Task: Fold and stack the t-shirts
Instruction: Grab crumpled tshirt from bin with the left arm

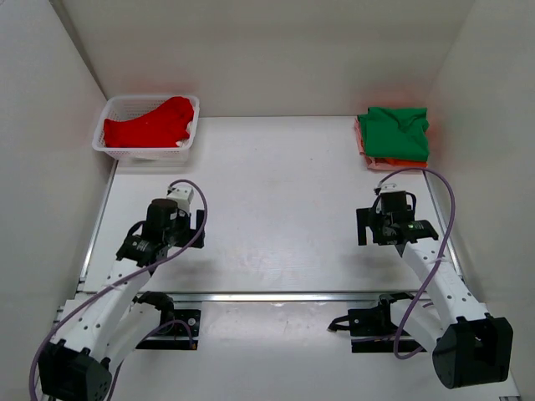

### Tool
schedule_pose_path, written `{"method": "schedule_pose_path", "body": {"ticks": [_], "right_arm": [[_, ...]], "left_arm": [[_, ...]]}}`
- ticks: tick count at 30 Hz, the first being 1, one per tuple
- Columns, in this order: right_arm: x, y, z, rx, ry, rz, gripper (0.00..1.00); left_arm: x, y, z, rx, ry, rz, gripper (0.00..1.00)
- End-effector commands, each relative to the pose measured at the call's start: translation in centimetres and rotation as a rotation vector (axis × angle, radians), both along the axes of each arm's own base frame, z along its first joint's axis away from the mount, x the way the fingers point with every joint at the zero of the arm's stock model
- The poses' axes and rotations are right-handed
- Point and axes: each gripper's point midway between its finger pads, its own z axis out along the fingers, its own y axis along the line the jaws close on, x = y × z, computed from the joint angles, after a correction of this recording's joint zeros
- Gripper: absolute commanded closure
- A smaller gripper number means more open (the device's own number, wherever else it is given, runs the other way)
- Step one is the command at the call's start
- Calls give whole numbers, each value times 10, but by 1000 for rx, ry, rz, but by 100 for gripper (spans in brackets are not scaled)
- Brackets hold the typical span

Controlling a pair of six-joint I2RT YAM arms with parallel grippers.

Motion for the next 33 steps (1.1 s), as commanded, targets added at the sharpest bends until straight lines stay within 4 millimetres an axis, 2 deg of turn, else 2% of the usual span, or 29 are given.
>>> {"method": "schedule_pose_path", "body": {"ticks": [1, 3, 5, 8, 9, 10, 11, 12, 14, 15, 16, 17, 18, 19, 20, 21, 22, 23, 24, 25, 26, 27, 29, 30, 32, 33], "right_arm": [[1, -5, 3, 1, -29, -32, 0], [2, -5, 3, -1, -23, -33, 1], [-1, -3, -2, -1, -5, -29, 1], [-1, -1, 0, -2, -8, -22, 1], [1, -1, 2, -1, -18, -23, 1], [0, -1, 2, -3, -17, -23, 1], [2, -2, 2, -1, -24, -25, 1], [0, -1, 3, 6, -22, -25, 1], [1, -3, 6, 1, -37, -23, 1], [1, -2, 4, 1, -31, -20, 1], [2, -3, 6, 1, -39, -26, 1], [0, -1, 6, 2, -33, -16, 1], [1, 0, 4, 1, -30, -12, 0], [3, 0, 6, 2, -34, -18, 1], [3, 0, 5, 0, -25, -15, 1], [1, 3, 4, 3, -19, -6, 1], [3, 3, 6, 3, -30, 0, 1], [3, 3, 9, 4, -44, 0, 1], [4, 4, 15, 26, -70, 9, 1], [4, 9, 20, 55, -92, 23, 0], [3, 12, 20, 74, -90, 40, 1], [5, 17, 27, 104, -112, 60, 1], [4, 18, 32, 125, -135, 64, 1], [5, 19, 33, 129, -139, 66, 1], [4, 20, 32, 110, -130, 102, 1], [6, 22, 34, 115, -137, 112, 0]], "left_arm": [[-5, -13, 22, -33, -130, -69, 1], [-12, -25, 30, -56, -181, -124, 1], [-13, -26, 33, -70, -205, -124, 1], [-18, -35, 32, -76, -198, -199, 1], [-17, -40, 33, -85, -200, -210, 4], [-17, -39, 31, -76, -197, -214, 19], [-15, -35, 26, -75, -175, -199, 39], [-10, -27, 29, -79, -174, -155, 54], [9, -9, 51, -60, -225, -63, 63], [18, 0, 52, -22, -217, -4, 53], [34, 6, 69, 5, -218, 32, 40], [49, 14, 103, 20, -272, 74, 39], [65, 27, 94, 43, -192, 113, 47], [87, 37, 104, 44, -150, 154, 53], [105, 40, 135, 24, -195, 194, 56], [125, 45, 124, 28, -140, 215, 65], [151, 48, 136, 14, -158, 241, 65], [167, 53, 159, -6, -210, 282, 63], [223, 67, 164, -12, -247, 353, 36], [247, 71, 167, -11, -262, 366, 27], [262, 72, 190, -7, -319, 377, 24], [281, 74, 161, 15, -257, 386, 21], [323, 74, 145, 42, -235, 384, 20], [335, 74, 159, 44, -275, 387, 20], [363, 83, 123, 50, -246, 427, 21], [369, 86, 119, 44, -253, 442, 21]]}}
